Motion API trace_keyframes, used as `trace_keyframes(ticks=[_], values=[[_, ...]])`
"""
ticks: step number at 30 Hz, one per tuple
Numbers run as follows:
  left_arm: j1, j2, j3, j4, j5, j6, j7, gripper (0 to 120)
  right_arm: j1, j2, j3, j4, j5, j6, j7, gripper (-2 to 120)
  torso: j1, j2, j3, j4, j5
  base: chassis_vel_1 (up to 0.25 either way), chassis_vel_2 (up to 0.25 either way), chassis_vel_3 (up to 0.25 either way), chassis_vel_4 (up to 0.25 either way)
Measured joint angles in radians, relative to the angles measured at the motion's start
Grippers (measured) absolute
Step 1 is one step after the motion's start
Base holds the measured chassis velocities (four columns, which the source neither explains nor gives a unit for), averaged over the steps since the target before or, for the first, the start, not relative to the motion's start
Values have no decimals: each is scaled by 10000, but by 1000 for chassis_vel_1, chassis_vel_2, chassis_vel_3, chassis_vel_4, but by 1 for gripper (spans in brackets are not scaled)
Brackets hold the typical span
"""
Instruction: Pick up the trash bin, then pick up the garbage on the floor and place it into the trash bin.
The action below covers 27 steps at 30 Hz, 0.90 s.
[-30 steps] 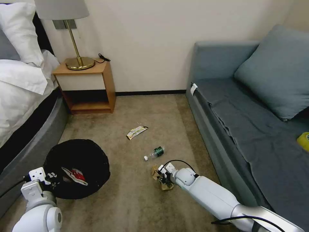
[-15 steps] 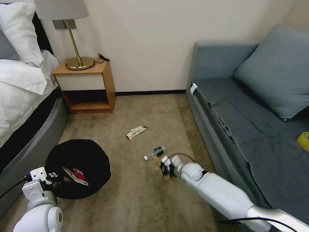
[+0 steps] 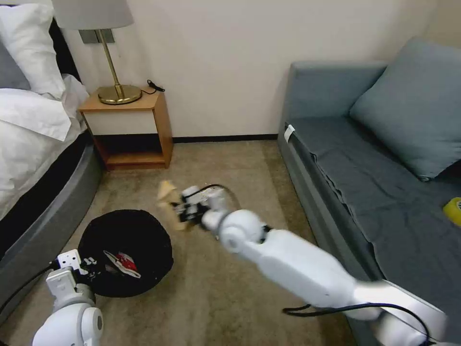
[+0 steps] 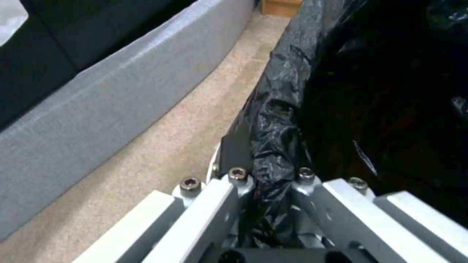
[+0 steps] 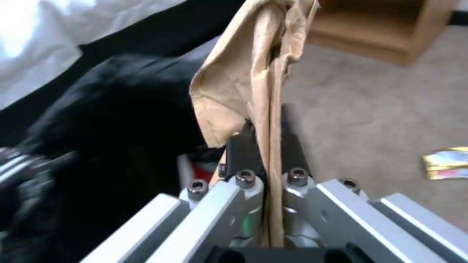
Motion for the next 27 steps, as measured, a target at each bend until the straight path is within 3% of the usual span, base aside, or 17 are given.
trace_keyframes(ticks=[11, 27], values=[[-125, -7, 115, 61, 189, 1, 33, 2, -267, 1172, -1387, -877, -209, 315, 1182, 2, 0, 0, 0, 0, 0, 0, 0, 0, 0], [-128, -2, 138, -3, 255, -28, 103, 2, 100, 985, -1470, -718, -302, 187, 1078, 57, 0, 0, 0, -2, 3, 0, 0, 0, 0]])
